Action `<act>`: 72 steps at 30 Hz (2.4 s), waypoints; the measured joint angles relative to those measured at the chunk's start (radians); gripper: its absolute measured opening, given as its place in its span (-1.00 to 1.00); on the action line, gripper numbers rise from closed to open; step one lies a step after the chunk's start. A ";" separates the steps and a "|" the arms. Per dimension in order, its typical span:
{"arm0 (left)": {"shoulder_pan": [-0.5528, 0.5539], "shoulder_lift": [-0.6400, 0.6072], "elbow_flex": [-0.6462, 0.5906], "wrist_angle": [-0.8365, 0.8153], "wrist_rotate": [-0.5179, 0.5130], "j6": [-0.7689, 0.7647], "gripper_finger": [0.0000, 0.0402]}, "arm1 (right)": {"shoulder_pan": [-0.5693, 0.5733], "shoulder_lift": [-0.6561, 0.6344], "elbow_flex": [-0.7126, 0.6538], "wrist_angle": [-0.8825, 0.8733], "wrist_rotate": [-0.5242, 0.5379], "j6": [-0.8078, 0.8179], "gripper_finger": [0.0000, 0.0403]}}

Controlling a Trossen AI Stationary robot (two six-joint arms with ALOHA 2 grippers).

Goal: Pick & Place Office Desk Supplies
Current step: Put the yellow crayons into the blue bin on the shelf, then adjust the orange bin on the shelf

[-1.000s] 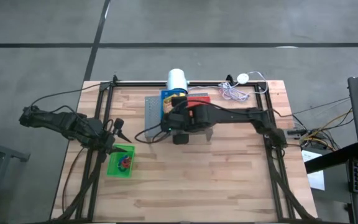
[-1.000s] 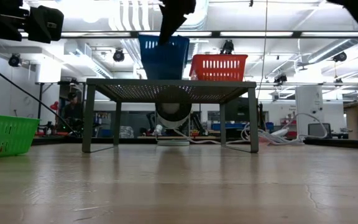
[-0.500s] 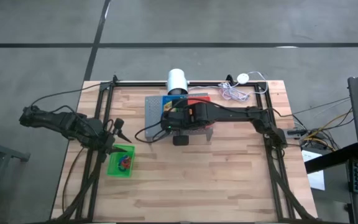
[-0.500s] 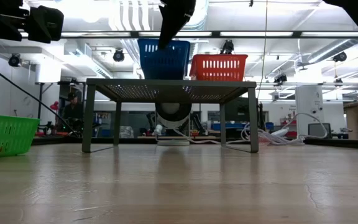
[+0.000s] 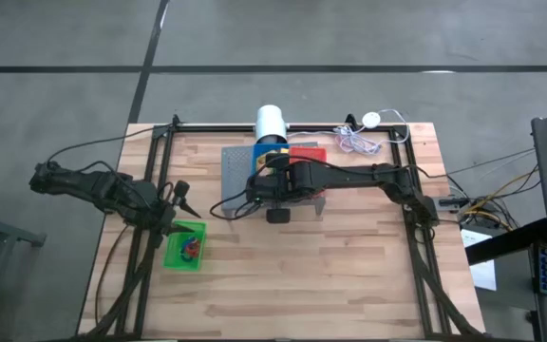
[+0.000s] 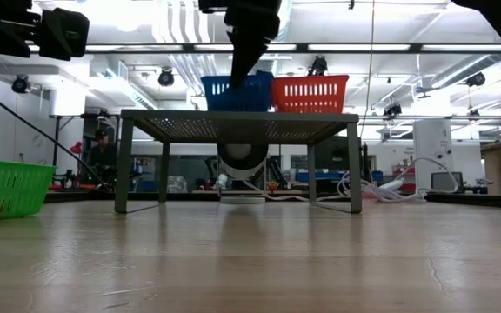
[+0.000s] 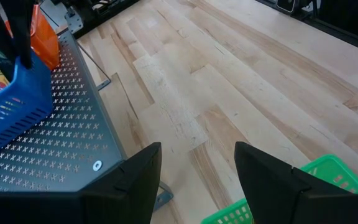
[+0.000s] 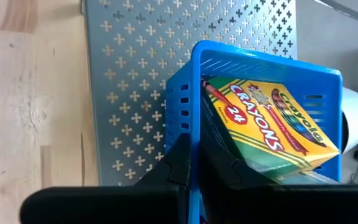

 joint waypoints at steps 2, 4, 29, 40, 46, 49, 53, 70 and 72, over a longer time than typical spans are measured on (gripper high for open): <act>0.000 0.000 0.000 0.000 0.000 0.000 0.04 | 0.000 0.000 -0.004 0.000 0.002 -0.001 -0.94; 0.000 0.000 0.000 0.000 0.000 0.000 0.04 | 0.000 0.000 -0.007 0.002 0.003 -0.001 -0.94; 0.000 0.000 0.000 0.000 0.000 0.000 0.04 | 0.002 0.000 -0.022 0.024 -0.073 0.053 -0.86; 0.000 0.000 0.000 0.000 0.000 0.000 0.04 | 0.002 0.000 -0.022 0.019 -0.040 0.026 -0.43; 0.000 0.000 0.000 0.000 0.000 0.000 0.04 | 0.022 -0.013 -0.022 0.026 0.034 0.005 -0.35; 0.000 0.000 0.000 0.000 0.000 0.000 0.04 | 0.026 -0.020 -0.011 0.029 0.048 0.004 -0.35; 0.000 0.000 0.000 0.000 0.000 0.000 0.04 | 0.035 -0.020 0.006 0.029 0.066 -0.032 -0.34; 0.000 0.000 0.000 0.000 0.000 0.000 0.04 | 0.085 -0.091 0.014 0.013 0.148 -0.030 -0.34; 0.000 0.000 0.000 0.000 0.000 0.000 0.04 | 0.101 -0.093 0.014 -0.008 0.178 -0.008 -0.34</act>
